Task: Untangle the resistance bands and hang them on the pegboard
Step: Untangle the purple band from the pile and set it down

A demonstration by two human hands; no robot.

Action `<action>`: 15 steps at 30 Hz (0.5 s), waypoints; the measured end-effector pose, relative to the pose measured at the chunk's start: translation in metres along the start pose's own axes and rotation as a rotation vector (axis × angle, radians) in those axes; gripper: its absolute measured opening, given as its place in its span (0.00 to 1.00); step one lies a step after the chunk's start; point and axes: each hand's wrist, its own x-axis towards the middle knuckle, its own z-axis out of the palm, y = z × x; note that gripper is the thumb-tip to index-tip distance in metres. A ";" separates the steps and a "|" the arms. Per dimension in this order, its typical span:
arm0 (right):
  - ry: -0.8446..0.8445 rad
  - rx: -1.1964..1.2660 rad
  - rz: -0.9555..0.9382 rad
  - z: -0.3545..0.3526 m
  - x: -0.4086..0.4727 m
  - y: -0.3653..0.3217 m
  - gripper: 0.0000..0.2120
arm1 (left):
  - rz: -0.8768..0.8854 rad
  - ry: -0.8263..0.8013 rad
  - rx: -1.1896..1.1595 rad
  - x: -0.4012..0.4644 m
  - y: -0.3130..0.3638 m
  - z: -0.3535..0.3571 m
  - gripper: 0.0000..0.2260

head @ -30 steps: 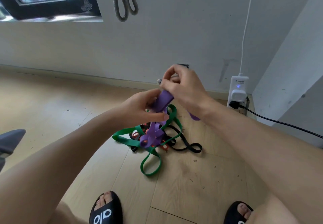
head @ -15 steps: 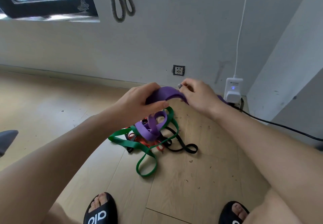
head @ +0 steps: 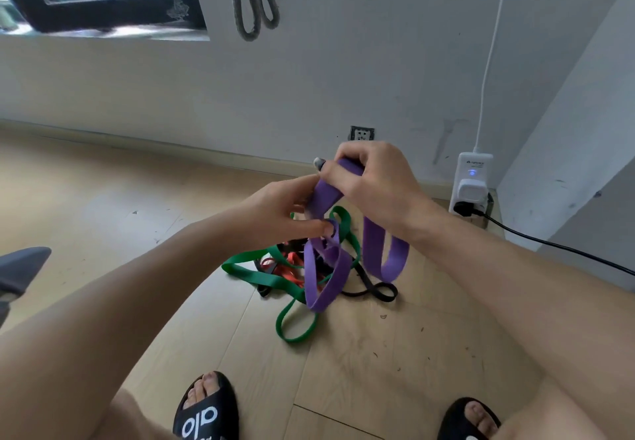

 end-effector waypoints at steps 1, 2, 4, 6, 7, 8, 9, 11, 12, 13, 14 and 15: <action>0.031 0.036 0.018 -0.004 0.001 -0.002 0.20 | 0.009 0.005 0.042 -0.001 -0.003 0.001 0.13; 0.076 0.086 0.035 -0.008 0.003 -0.004 0.20 | 0.020 0.006 0.083 -0.001 -0.005 0.002 0.13; 0.162 0.155 0.066 -0.019 0.007 -0.002 0.21 | 0.023 0.014 0.136 -0.002 -0.006 0.002 0.15; 0.193 0.102 0.103 -0.027 0.008 0.006 0.21 | 0.014 0.058 0.156 -0.002 -0.008 -0.001 0.18; 0.197 0.056 0.132 -0.031 0.008 0.013 0.21 | 0.010 0.080 0.156 -0.003 -0.008 -0.004 0.19; 0.192 0.008 0.174 -0.035 0.009 0.022 0.20 | 0.011 0.102 0.149 -0.003 -0.007 -0.006 0.18; 0.173 -0.044 0.227 -0.037 0.009 0.032 0.19 | 0.017 0.123 0.134 -0.004 -0.004 -0.009 0.17; 0.088 -0.118 0.329 -0.037 0.009 0.045 0.14 | 0.031 0.163 0.096 -0.004 0.006 -0.013 0.14; 0.028 -0.117 0.350 -0.035 0.009 0.049 0.12 | 0.041 0.179 0.078 -0.004 0.010 -0.013 0.11; -0.037 -0.086 0.339 -0.031 0.008 0.049 0.10 | 0.056 0.187 0.072 -0.003 0.015 -0.012 0.09; -0.096 -0.009 0.306 -0.027 0.007 0.043 0.12 | 0.067 0.186 0.081 -0.002 0.019 -0.011 0.08; -0.144 0.108 0.269 -0.020 0.005 0.034 0.14 | 0.070 0.176 0.097 -0.002 0.023 -0.009 0.08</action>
